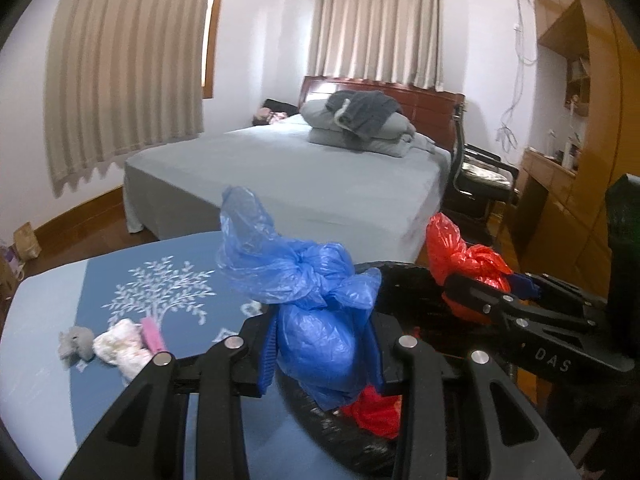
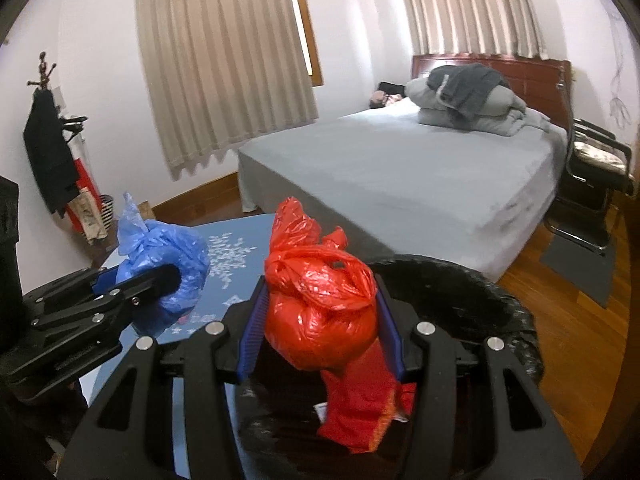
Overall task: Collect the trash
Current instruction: 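Carry the blue and red bags over the black bin and release both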
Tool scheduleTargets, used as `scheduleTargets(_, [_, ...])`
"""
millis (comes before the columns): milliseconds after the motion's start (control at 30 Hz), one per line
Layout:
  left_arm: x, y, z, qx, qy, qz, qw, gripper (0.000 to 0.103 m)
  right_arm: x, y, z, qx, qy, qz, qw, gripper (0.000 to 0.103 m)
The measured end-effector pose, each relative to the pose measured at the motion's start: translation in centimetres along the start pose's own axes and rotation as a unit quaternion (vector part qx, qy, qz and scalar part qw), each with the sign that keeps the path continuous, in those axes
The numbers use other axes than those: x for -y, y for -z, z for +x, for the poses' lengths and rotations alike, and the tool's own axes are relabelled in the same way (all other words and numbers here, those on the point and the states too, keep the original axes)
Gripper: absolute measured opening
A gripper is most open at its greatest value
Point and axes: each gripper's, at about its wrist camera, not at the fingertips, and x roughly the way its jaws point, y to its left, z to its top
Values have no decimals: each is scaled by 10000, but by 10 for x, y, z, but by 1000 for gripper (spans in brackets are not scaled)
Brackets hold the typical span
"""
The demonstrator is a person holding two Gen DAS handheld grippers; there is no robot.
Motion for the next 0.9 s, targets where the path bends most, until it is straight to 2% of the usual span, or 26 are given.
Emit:
scheduleTargets(433, [43,-5,43,-114,465,210,9986,36,55,8,-1,-61,546,217,9983,49])
scheduleTargets(633, [56,-5,66,-269,683,246,9970,38,75,15,6,-155,745,310,9966,53])
scheduleTargets(667, [57,-6,69,-291,750,234,9965,40,79,16,8,-164,777,317,9963,59])
scheduleTargets(733, [59,-6,75,-385,906,207,9949,59,83,19,8,-165,866,350,9955,68])
scheduleTargets(800, [59,-5,77,-421,948,186,9944,68,89,22,7,-169,914,402,9949,76])
scheduleTargets(900, [57,-3,75,-410,887,197,9950,75,94,24,4,-113,1007,462,9938,87])
